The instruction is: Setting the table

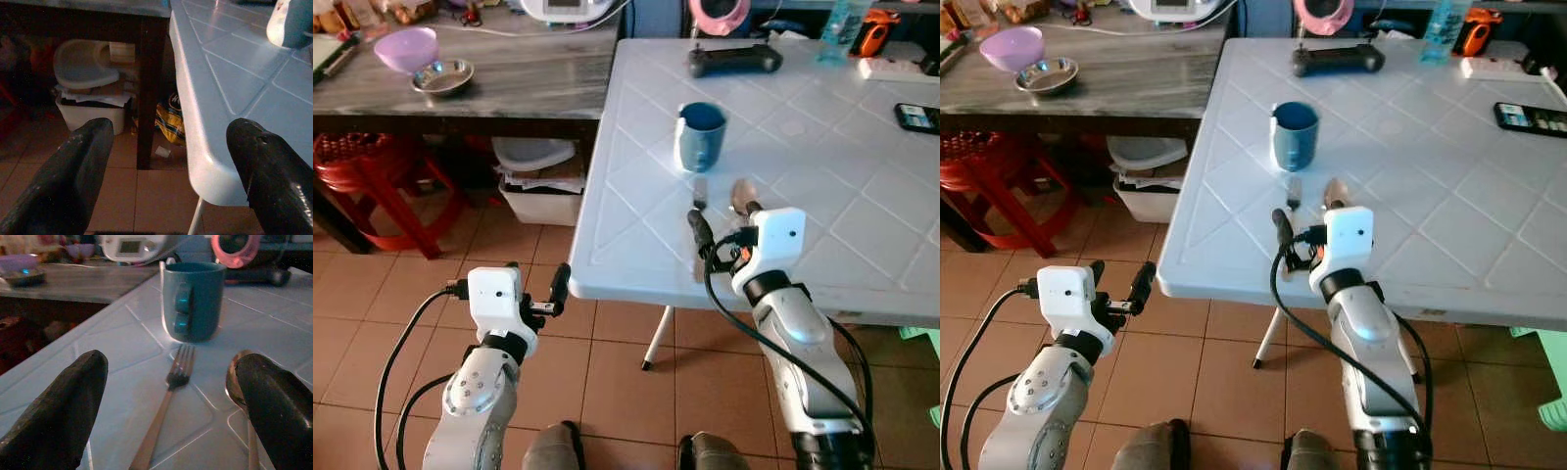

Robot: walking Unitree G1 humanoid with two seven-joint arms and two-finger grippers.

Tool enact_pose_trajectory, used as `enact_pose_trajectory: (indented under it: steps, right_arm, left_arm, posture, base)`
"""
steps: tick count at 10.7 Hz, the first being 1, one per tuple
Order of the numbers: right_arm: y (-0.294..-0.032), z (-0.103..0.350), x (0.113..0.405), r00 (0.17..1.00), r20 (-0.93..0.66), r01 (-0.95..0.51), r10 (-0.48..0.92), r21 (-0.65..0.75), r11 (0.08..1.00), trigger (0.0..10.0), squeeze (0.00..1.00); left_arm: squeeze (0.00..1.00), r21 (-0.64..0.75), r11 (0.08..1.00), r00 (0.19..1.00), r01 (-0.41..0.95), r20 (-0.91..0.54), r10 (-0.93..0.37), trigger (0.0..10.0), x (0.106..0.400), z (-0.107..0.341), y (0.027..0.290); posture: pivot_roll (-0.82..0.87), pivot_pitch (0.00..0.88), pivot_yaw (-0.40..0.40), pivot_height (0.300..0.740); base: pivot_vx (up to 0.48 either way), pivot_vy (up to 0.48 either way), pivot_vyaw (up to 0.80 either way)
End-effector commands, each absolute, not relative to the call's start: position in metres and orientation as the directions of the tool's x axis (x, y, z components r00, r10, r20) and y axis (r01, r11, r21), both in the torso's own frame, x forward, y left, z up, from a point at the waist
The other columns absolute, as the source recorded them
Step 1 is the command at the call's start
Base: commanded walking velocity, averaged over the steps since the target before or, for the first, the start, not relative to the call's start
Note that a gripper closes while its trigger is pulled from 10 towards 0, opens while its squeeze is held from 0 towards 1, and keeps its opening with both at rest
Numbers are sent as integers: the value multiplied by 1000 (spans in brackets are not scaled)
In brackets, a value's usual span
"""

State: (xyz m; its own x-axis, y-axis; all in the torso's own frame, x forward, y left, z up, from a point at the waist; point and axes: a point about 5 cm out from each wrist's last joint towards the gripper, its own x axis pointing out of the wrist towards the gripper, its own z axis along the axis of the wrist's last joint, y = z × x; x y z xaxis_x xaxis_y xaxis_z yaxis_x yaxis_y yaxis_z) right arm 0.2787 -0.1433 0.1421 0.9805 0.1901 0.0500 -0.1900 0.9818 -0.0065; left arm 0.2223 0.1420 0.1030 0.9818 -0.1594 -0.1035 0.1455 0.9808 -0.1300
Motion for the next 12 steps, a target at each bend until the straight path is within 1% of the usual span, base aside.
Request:
enact_pose_trajectory:
  steps: [1,2,4,6,8,12]
  right_arm:
    - [-147,140,281,987,29,-159,159,-3,987,10000,0]
    - [-147,139,284,989,15,-147,147,15,989,10000,0]
    - [-143,143,295,986,12,-164,164,16,986,10000,0]
    - [-137,145,299,982,11,-187,187,18,982,10000,0]
    - [-130,138,299,980,-37,-191,193,54,980,10000,0]
    - [-117,136,305,973,-84,-208,213,65,976,10000,0]
  left_arm:
    - [0,-122,982,983,147,-95,-159,10000,221,108,143]
    - [0,-122,981,982,152,-97,-164,10000,220,109,142]
    - [0,-117,981,980,153,-113,-166,10000,215,107,144]
    - [0,-106,982,979,157,-111,-168,10000,215,109,145]
    - [0,-109,981,978,163,-111,-175,10000,215,111,143]
    - [0,-109,980,977,165,-115,-178,10000,215,111,143]
  posture:
    - [-3,152,58,740]
    - [2,163,60,740]
    - [15,181,67,740]
    - [21,184,67,740]
    - [23,189,68,740]
    - [21,195,69,740]
  base:
    - [0,0,0]
    - [0,0,0]
    - [0,0,0]
    - [0,0,0]
    - [0,0,0]
    - [0,0,0]
